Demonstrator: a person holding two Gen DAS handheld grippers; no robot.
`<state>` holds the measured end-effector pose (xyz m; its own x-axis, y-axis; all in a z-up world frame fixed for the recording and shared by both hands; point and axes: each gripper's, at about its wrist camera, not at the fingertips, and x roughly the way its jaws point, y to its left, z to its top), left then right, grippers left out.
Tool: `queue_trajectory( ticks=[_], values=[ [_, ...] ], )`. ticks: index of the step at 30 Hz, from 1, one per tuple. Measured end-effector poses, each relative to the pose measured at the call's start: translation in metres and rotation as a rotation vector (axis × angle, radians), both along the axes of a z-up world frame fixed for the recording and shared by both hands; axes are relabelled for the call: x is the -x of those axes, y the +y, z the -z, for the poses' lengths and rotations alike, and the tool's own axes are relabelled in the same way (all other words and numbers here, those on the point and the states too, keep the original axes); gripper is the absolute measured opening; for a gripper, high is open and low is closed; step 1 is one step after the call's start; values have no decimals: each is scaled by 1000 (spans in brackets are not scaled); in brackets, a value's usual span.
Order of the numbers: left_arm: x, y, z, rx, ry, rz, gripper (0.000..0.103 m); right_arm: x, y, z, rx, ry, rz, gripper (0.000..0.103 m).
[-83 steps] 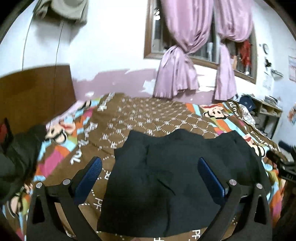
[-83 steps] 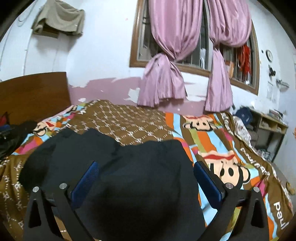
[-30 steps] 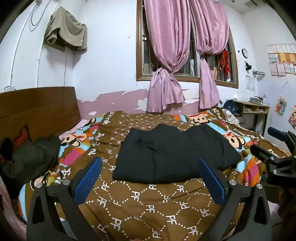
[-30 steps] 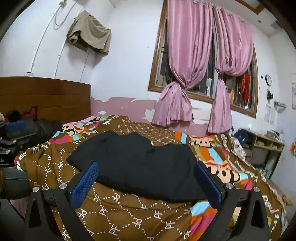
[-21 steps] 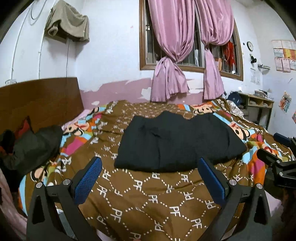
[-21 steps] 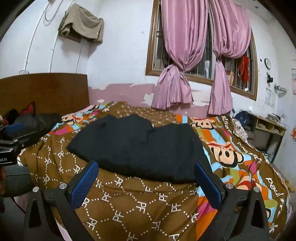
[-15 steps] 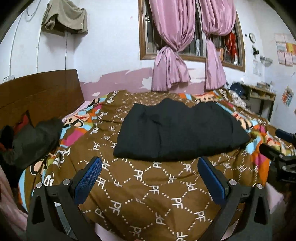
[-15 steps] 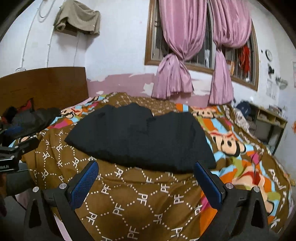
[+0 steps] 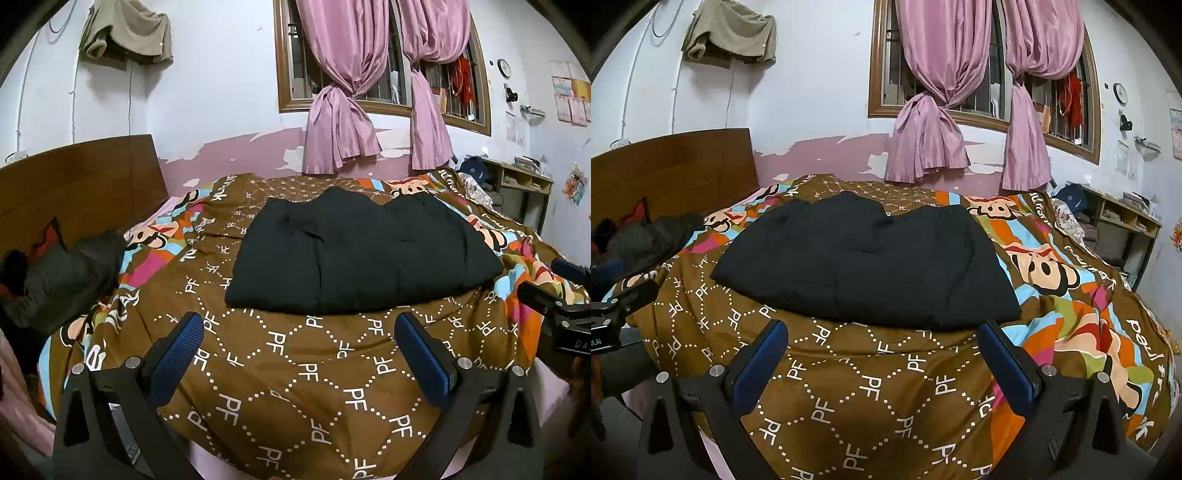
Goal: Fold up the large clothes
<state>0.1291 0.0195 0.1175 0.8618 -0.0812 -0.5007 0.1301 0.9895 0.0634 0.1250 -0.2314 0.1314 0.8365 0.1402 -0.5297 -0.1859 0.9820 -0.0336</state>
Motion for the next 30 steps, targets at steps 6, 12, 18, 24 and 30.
queue_trajectory(
  ticks=[6, 12, 18, 24, 30],
  values=[
    [1, -2, 2, -14, -4, 8, 101, 0, -1, 0, -2, 1, 0, 103],
    [-1, -1, 4, -22, 2, 8, 101, 0, 0, 0, 0, 1, -3, 103],
    [-1, -2, 4, -27, 0, 12, 101, -1, -2, 2, -1, 5, -3, 103],
    [-2, -2, 6, -30, 0, 13, 101, 0, -2, 4, 0, 5, -2, 103],
    [-2, -2, 7, -35, -2, 18, 101, 0, -1, 4, -1, 6, -1, 103]
  ],
)
